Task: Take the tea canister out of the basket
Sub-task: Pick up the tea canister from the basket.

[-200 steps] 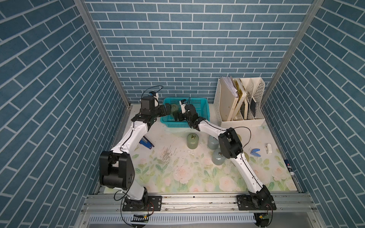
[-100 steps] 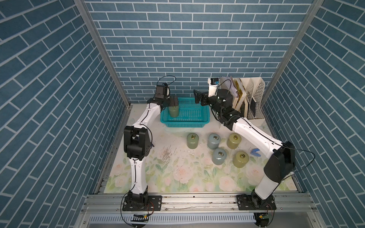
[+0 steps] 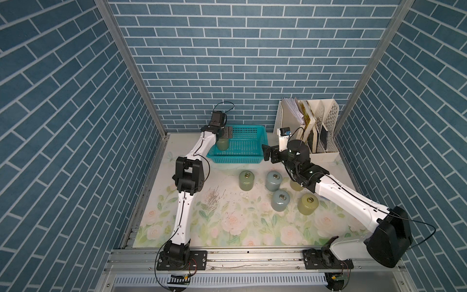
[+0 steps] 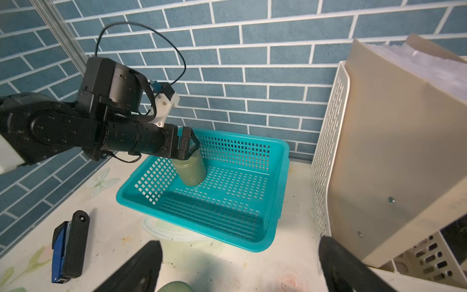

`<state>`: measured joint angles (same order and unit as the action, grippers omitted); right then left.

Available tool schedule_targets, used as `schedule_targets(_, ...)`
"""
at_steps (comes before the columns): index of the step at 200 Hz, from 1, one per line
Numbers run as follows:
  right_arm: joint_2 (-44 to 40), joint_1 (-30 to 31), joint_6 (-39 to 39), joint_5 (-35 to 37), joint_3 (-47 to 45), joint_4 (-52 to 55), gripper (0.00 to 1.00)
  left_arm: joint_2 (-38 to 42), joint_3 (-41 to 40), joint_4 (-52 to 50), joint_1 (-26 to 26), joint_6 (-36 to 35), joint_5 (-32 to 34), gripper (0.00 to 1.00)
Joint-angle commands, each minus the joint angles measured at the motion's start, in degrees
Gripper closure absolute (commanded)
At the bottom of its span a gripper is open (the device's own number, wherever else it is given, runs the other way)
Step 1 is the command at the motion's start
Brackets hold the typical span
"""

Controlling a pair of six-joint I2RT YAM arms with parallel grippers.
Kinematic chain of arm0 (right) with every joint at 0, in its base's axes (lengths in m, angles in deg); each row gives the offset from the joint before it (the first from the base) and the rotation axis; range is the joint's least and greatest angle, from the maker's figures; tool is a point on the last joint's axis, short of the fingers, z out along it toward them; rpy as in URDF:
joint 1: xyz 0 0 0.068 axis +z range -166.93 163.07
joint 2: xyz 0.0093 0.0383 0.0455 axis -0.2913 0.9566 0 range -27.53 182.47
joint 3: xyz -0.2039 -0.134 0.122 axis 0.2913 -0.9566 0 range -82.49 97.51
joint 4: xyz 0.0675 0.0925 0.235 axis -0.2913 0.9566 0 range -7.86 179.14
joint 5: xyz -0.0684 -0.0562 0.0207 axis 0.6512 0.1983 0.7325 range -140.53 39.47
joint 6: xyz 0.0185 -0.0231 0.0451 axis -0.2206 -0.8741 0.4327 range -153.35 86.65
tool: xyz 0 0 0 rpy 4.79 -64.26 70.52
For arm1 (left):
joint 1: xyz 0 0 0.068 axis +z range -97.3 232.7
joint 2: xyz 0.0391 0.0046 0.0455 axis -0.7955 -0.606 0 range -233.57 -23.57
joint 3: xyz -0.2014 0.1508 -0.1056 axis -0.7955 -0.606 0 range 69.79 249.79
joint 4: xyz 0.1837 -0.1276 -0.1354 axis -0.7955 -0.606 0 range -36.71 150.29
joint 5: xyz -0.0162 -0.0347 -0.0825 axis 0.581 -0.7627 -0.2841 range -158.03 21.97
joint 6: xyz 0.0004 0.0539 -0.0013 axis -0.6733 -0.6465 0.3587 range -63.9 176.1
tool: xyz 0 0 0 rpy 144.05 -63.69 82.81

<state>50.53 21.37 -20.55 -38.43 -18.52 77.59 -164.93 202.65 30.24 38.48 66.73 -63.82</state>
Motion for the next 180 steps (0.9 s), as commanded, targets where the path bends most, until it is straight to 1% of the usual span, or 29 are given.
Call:
schedule_targets(1, -1.62, -0.44, 0.41, 2.12, 0.10, 1.76, 0.00, -2.88, 1.92, -0.74, -0.45, 0.18, 1.34, 0.00)
schedule_targets(70, -0.99, -0.88, 0.21, 1.96, 0.02, 3.19, 0.00, -5.41, 1.32, -1.86, -2.11, 0.18, 2.68, 0.00)
schedule_targets(93, -0.98, -0.95, 0.10, 2.20, -0.35, 3.15, 0.00, -5.89, 1.35, -1.88, -2.55, -0.22, 3.62, 0.07)
schedule_targets(106, -0.98, -0.94, -0.04, 2.40, -0.46, 3.15, 0.00, -5.85, 1.35, -1.73, -2.83, -0.52, 4.13, 0.17)
schedule_targets(117, -1.07, -1.02, -0.20, 2.62, -0.67, 3.13, 0.00, -5.77, 1.35, -1.53, -3.00, -0.70, 4.10, 0.28)
schedule_targets(122, -1.07, -0.93, -0.23, 2.66, -0.68, 3.07, 0.00, -5.69, 1.35, -1.53, -3.01, -0.70, 4.14, 0.36)
schedule_targets(139, -0.89, -0.96, -0.40, 2.59, -0.79, 3.24, 0.00, -4.85, 1.03, -1.26, -3.31, -0.75, 4.42, 0.66)
schedule_targets(149, -0.81, -0.88, -0.40, 2.60, -0.72, 3.24, 0.00, -3.86, 0.53, -1.07, -3.61, -0.79, 4.86, 0.78)
schedule_targets(161, -0.80, -0.95, -0.48, 2.57, -0.71, 3.21, 0.00, -2.06, -0.03, -1.06, -3.99, -0.80, 4.55, 0.87)
schedule_targets(180, -0.89, -1.00, -0.49, 2.65, -0.05, 3.03, 0.00, 2.39, -0.30, -1.09, -4.85, -0.87, 3.45, 0.88)
